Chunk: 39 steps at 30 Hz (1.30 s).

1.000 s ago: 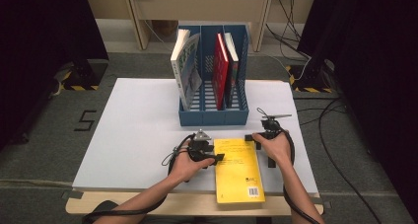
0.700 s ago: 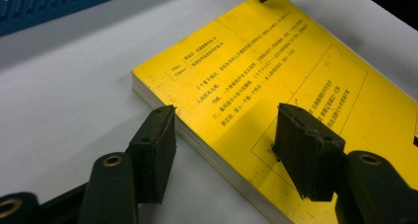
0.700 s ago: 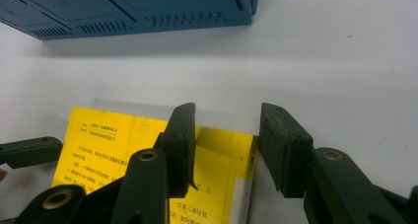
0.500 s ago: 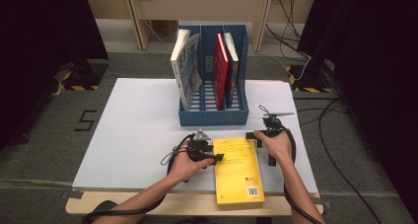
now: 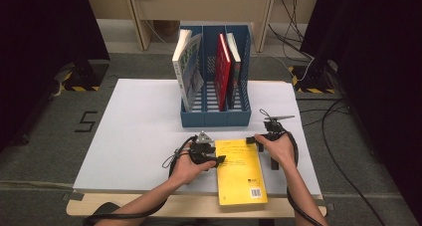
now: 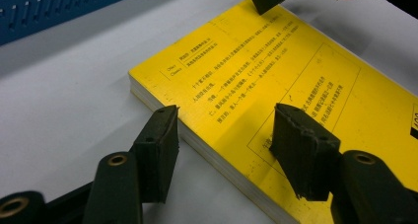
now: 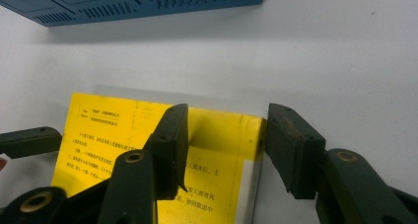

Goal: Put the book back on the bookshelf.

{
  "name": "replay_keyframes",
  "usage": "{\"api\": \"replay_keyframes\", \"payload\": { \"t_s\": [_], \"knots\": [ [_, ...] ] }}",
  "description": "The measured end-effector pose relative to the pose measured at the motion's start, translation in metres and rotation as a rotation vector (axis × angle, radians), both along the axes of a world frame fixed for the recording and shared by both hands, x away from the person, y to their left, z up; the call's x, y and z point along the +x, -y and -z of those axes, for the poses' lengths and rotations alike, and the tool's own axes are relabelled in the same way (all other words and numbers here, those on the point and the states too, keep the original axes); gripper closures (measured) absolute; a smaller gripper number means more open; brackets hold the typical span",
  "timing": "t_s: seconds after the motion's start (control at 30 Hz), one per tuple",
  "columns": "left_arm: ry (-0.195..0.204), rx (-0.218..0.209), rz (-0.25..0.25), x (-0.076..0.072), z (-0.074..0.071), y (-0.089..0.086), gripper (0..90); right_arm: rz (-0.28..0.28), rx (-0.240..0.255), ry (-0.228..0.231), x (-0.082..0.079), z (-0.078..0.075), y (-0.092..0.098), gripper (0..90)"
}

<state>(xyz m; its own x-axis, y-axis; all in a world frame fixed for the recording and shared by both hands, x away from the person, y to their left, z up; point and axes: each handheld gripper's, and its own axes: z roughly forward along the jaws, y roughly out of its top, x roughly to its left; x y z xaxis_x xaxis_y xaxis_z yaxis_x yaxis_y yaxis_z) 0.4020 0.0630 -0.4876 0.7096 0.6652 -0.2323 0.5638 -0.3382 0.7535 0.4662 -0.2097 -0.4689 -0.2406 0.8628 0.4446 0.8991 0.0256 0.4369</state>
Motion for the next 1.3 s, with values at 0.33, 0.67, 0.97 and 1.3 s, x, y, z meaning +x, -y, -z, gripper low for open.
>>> {"api": "replay_keyframes", "payload": {
  "t_s": [0.33, 0.67, 0.97, 1.3],
  "knots": [
    [-0.006, 0.007, 0.001, -0.0046, -0.0014, 0.0013, 41.5, -0.010, 0.015, -0.007, 0.0013, 0.0004, -0.0006, 45.5],
    [-0.029, 0.004, -0.005, -0.0032, -0.0010, 0.0016, 41.5, 0.020, 0.085, -0.023, 0.0023, 0.0031, 0.0052, 44.5],
    [-0.023, 0.023, 0.004, -0.0060, -0.0033, 0.0022, 41.7, 0.015, 0.074, -0.020, 0.0066, 0.0023, 0.0018, 45.6],
    [-0.033, 0.036, 0.011, -0.0101, -0.0049, 0.0031, 41.1, 0.001, 0.076, -0.013, 0.0084, 0.0030, 0.0023, 45.4]
  ]
}}
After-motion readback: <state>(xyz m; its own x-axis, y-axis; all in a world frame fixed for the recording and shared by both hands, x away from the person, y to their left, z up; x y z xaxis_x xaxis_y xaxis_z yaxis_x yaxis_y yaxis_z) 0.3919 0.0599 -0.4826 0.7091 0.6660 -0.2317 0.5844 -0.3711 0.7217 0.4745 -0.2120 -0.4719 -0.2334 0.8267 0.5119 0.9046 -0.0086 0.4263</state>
